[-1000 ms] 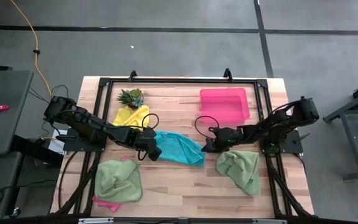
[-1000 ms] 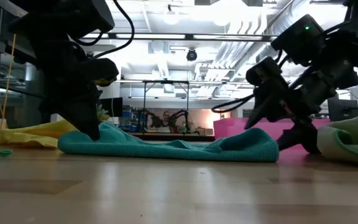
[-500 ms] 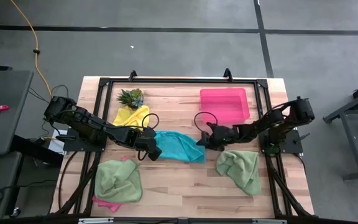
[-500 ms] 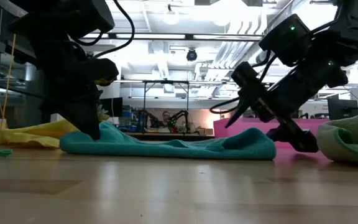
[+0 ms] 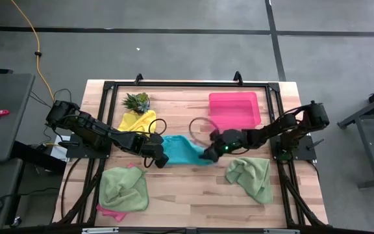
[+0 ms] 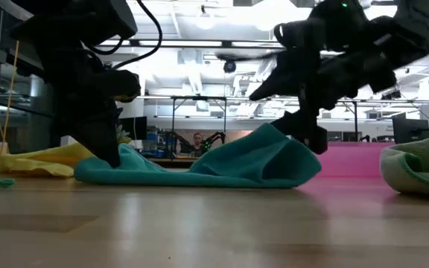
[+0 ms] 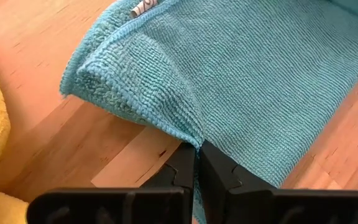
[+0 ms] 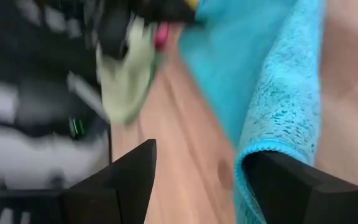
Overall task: Fold microfiber towels
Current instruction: Fold the blue microfiber cloth
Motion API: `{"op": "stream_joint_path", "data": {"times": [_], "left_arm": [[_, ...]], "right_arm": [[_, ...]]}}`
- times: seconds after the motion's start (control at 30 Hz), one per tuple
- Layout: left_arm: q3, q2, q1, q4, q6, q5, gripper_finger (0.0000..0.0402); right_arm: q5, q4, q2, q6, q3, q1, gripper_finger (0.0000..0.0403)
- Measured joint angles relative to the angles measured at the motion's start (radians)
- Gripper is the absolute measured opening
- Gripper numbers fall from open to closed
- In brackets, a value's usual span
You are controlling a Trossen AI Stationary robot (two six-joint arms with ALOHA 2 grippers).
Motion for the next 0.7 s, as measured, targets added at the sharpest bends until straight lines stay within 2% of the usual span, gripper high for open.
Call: {"op": "stream_joint_path", "data": {"times": [0.1,0.2,0.3,0.4,0.6,0.7], "left_arm": [[0.0,0.0,0.0,0.0,0.008,0.001,0.0001],[0.0,0.0,0.0,0.0,0.007,0.001,0.0001],[0.0,0.0,0.0,0.0,0.006,0.001,0.0001],[0.0,0.0,0.0,0.0,0.006,0.001,0.0001],[0.0,0.0,0.0,0.0,0.005,0.001,0.0001],[0.0,0.0,0.0,0.0,0.005,0.001,0.0001]], "right_arm": [[-0.065,-0.194,0.0,-0.153,0.083,0.025,0.0232],[-0.023,-0.378,0.0,-0.227,0.156,0.037,0.0232],[0.028,-0.453,0.0,-0.317,0.217,0.025,0.0232],[0.02,-0.552,0.0,-0.411,0.293,0.017,0.0232],[0.038,-0.881,-0.001,-0.715,0.464,0.015,0.0232],[0.04,-0.941,-0.001,-0.895,0.504,0.016,0.0232]]}}
